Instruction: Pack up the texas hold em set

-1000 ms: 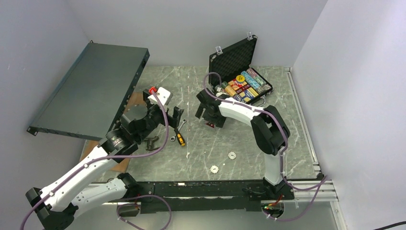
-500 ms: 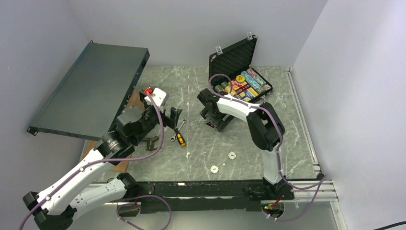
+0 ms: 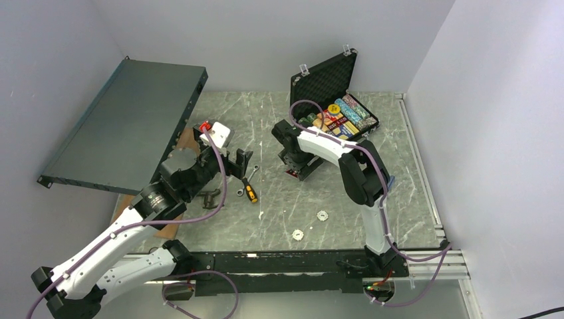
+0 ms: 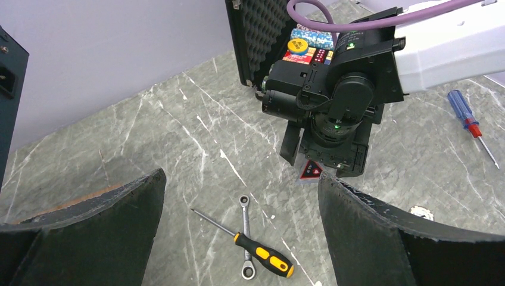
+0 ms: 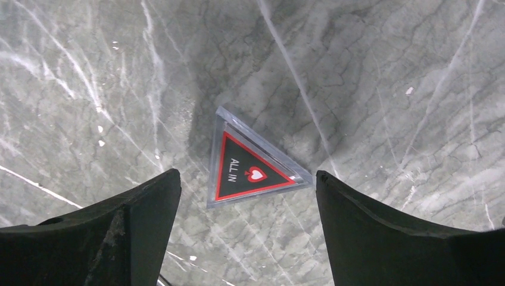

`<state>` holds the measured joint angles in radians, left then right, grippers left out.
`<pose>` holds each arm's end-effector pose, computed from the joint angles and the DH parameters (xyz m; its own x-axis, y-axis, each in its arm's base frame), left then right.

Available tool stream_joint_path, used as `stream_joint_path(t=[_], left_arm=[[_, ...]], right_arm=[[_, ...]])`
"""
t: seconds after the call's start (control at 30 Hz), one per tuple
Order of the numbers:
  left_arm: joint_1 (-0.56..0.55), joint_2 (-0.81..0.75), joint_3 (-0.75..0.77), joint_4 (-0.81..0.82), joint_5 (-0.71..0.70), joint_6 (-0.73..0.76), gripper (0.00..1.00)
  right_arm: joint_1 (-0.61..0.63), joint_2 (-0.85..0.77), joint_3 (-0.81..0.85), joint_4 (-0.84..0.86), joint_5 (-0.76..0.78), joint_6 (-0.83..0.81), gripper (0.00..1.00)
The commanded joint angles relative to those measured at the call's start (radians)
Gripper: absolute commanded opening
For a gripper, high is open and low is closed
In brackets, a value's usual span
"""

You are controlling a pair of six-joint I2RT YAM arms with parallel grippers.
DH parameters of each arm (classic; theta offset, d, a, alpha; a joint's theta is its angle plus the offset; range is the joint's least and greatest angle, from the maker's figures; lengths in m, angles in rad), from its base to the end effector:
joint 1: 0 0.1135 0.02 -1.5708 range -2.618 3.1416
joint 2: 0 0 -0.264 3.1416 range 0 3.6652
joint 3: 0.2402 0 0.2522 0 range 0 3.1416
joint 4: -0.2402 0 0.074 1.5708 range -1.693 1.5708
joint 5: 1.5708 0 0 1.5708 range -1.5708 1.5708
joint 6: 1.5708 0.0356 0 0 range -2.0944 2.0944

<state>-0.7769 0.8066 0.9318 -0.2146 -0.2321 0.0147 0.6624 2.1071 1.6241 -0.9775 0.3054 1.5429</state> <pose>0.1349 -0.1211 0.3845 -0.0560 0.0752 -0.9956 0.5198 0.8536 0.0352 0.3311 0.2447 0.1725 -0.5821 0.7550 -0.3018 0.7678 0.6326 0.1017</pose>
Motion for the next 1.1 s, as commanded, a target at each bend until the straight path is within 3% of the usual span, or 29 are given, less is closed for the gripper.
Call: stream_joint_path(t=[0.0, 0.4, 1.07], left_arm=[[-0.004, -0.023, 0.037, 0.016, 0.014, -0.007, 0.99], [-0.005, -0.024, 0.041, 0.013, 0.016, -0.047, 0.99], [-0.005, -0.037, 0.039, 0.014, 0.006, -0.043, 0.99]], right_arm=[[-0.002, 0.008, 0.020, -0.063, 0.004, 0.043, 0.84], [-0.002, 0.034, 0.026, -0.065, -0.016, 0.059, 0.83], [-0.003, 0.068, 0.028, -0.049, -0.034, 0.060, 0.60]])
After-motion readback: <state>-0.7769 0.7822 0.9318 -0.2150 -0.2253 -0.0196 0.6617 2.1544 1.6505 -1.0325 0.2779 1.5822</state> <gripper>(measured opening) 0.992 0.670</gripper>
